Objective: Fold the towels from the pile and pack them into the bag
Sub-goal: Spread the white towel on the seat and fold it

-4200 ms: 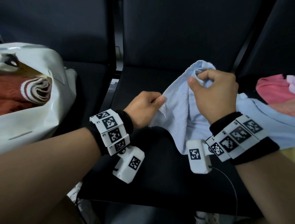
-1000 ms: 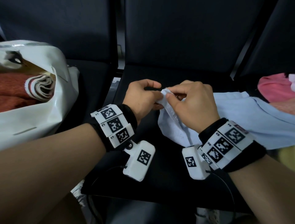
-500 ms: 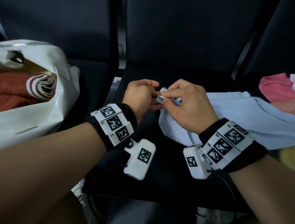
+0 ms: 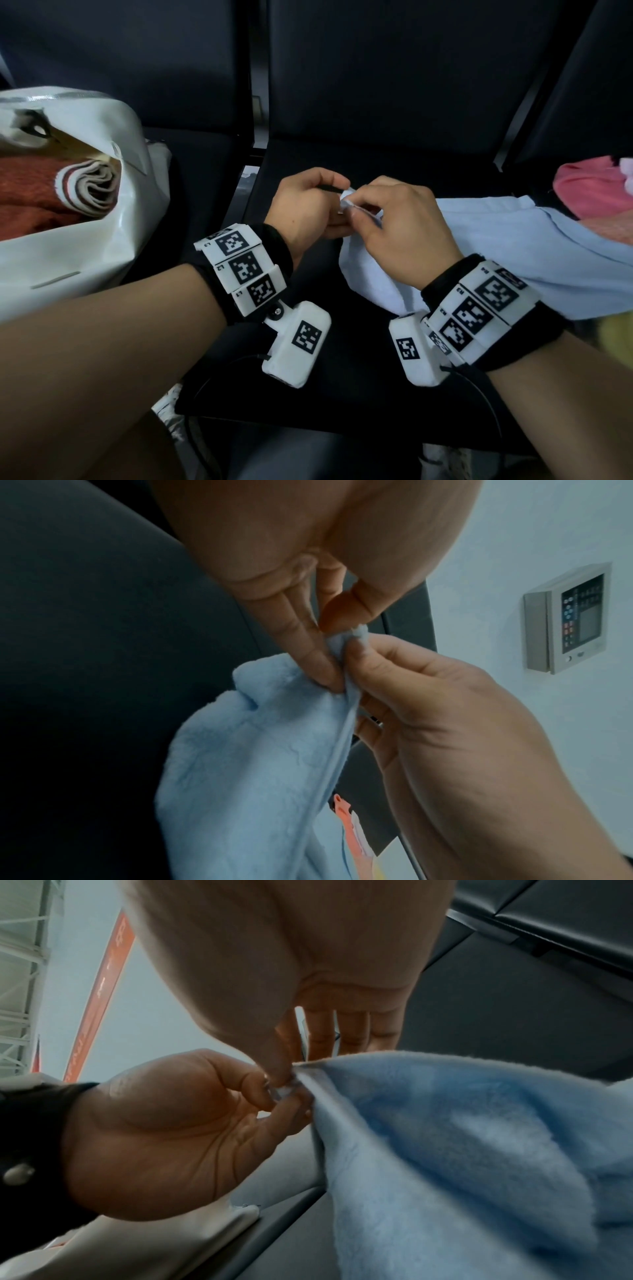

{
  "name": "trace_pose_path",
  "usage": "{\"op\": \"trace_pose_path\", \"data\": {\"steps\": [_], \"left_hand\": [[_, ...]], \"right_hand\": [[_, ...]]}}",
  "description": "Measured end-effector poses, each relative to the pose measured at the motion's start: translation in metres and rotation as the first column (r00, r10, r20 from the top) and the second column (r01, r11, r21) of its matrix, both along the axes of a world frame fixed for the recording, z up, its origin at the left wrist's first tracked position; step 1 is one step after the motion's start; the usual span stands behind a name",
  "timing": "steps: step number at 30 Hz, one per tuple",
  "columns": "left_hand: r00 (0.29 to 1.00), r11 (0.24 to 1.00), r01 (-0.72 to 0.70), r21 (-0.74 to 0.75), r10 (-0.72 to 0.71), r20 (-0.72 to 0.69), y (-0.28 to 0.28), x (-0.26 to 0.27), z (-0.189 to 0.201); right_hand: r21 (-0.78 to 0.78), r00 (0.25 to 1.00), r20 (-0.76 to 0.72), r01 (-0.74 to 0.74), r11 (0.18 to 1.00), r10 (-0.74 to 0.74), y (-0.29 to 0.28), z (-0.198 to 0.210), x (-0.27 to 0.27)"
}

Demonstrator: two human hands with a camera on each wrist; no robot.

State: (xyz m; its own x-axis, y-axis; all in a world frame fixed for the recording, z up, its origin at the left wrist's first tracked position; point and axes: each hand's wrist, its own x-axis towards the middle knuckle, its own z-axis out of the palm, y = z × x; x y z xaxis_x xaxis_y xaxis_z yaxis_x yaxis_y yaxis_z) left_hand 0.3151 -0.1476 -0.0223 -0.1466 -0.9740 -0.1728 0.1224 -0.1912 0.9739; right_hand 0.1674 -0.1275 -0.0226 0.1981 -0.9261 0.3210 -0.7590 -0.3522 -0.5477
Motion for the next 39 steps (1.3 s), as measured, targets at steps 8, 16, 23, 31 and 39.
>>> {"op": "trace_pose_path", "data": {"steps": [8, 16, 23, 31, 39], "left_hand": [[0.977, 0.983, 0.044, -0.180, -0.005, 0.212, -0.002, 0.001, -0.004], [0.947, 0.939, 0.029, -0.343, 0.085, 0.311, -0.006, 0.002, -0.009], [0.924, 0.908, 0.111, -0.405, 0.055, 0.378, -0.006, 0.001, -0.010], [0.760, 0.925, 0.194, -0.325, 0.068, 0.647, -0.010, 0.002, -0.013], [0.824, 0.950, 0.031, -0.311, 0.152, 0.546, -0.019, 0.014, -0.012]], "right_hand": [[0.033, 0.992, 0.089, 0.082, 0.996, -0.085, -0.001, 0.006, -0.001], [0.018, 0.973, 0.191, 0.126, 0.992, -0.127, 0.002, 0.015, -0.003], [-0.033, 0.963, 0.212, 0.176, 0.984, -0.166, 0.001, 0.016, -0.003], [-0.105, 0.930, 0.262, 0.294, 0.950, -0.258, -0.005, 0.018, -0.011], [-0.069, 0.898, 0.264, 0.382, 0.921, -0.353, -0.010, 0.022, -0.020]]}}
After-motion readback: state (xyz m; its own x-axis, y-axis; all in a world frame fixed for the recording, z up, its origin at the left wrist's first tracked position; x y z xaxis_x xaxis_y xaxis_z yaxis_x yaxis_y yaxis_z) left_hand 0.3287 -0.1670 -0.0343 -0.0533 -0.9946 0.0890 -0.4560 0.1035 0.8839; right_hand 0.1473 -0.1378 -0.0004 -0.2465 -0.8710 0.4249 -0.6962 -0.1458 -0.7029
